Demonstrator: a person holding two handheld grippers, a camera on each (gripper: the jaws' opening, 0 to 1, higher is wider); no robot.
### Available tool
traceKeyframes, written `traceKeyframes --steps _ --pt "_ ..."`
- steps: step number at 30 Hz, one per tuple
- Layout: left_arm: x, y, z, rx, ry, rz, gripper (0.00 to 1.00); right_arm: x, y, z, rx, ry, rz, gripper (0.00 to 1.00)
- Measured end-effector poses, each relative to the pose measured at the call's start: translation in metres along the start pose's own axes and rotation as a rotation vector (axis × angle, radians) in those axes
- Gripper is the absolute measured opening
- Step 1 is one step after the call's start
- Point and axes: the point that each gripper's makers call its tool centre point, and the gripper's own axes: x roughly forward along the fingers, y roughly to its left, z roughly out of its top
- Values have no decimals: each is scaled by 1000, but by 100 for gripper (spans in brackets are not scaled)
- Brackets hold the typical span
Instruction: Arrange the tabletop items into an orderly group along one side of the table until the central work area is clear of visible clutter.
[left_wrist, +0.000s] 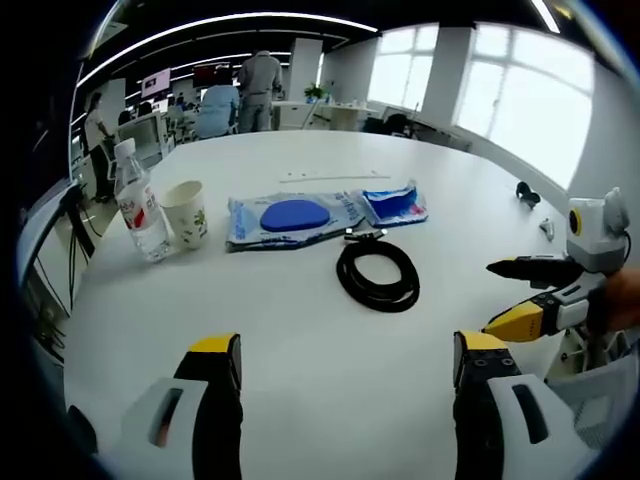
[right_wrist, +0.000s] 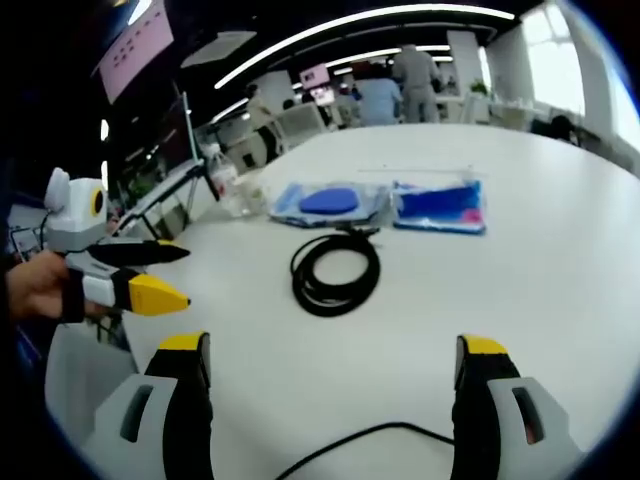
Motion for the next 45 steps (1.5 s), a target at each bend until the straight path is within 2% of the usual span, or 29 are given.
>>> traceKeyframes --steps 11,15,18,25,29,32,37,39,45 --pt "-29 -6 1 6 -88 -15 91 -25 5 -15 -15 -18 5 100" --pt "-37 -7 -2 1 -99 -15 91 -31 8 -17 -20 -23 8 100" --pt "-44 -6 -5 0 -111 -7 91 -38 8 -16 -46 -43 -7 100" --pt "-57 -2 -7 28 -150 15 91 -48 12 -26 -74 -39 -13 100" --pt "-67 -1 -9 12 -178 13 91 -56 11 -21 -106 -74 -37 100" --pt "-74 0 -10 26 -193 16 91 -62 13 -16 -94 -96 -27 100" --pt "-87 7 -9 18 -240 29 91 -70 22 -13 -113 -112 -25 100" --pt "-90 9 -10 15 -250 35 91 -71 21 -14 -139 -95 -41 100" --pt "-103 14 -12 27 -281 51 91 -78 33 -2 -179 -142 -48 100"
